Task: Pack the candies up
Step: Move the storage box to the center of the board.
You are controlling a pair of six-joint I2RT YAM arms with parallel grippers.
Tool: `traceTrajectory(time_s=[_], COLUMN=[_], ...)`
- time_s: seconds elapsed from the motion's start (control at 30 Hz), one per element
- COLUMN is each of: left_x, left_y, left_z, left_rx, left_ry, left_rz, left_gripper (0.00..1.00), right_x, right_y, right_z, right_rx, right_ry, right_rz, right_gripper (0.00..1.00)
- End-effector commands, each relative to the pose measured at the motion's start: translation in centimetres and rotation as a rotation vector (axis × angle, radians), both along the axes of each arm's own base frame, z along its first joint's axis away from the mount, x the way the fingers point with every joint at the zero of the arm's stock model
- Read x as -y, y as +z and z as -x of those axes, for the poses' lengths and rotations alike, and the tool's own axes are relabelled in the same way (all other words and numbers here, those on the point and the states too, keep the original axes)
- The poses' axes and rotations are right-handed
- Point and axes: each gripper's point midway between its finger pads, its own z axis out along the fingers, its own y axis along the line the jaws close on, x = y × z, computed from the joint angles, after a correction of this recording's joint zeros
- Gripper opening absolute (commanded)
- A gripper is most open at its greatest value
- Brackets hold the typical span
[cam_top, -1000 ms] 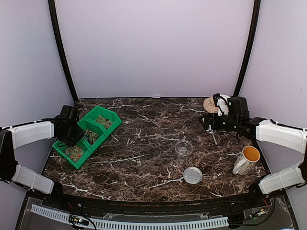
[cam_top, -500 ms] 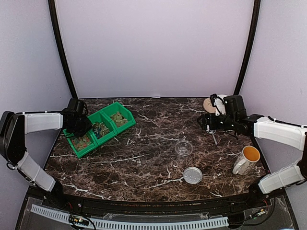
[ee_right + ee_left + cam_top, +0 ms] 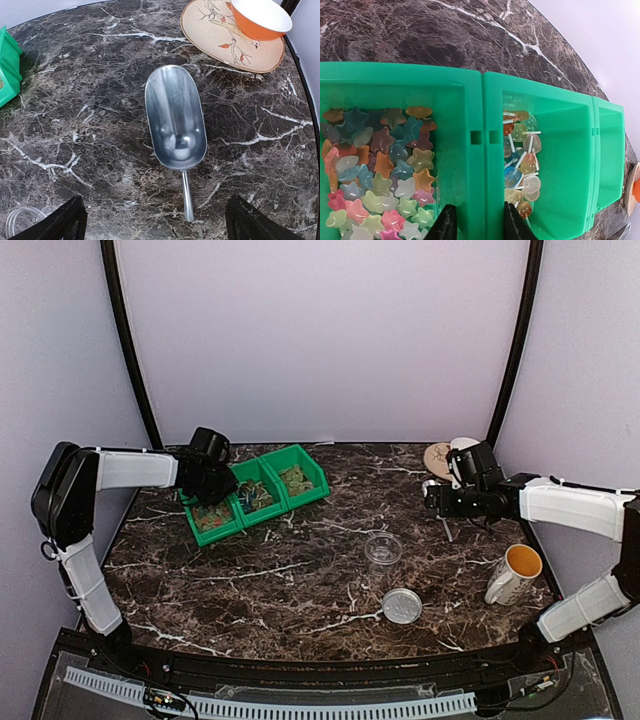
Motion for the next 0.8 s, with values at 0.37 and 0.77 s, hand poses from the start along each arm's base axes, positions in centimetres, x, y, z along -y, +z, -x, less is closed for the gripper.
traceTrajectory(time_s=[0.37, 0.77], left_x=[9.5, 15.4], left_y=[-3.1, -2.4], left_z=[1.9, 2.3], left_rx=[-0.151, -0.137], left_ry=[-0.107, -0.185], left_rz=[0.115, 0.161], left_gripper=[0.32, 0.36], right_x=[1.1, 1.0], right_y=[-2.4, -3.9], right_z=[0.5, 0.4], right_rx=[-0.066, -0.102], right_ry=[-0.083, -0.099], right_rz=[0.040, 0.038], right_gripper=[0.95, 0.85])
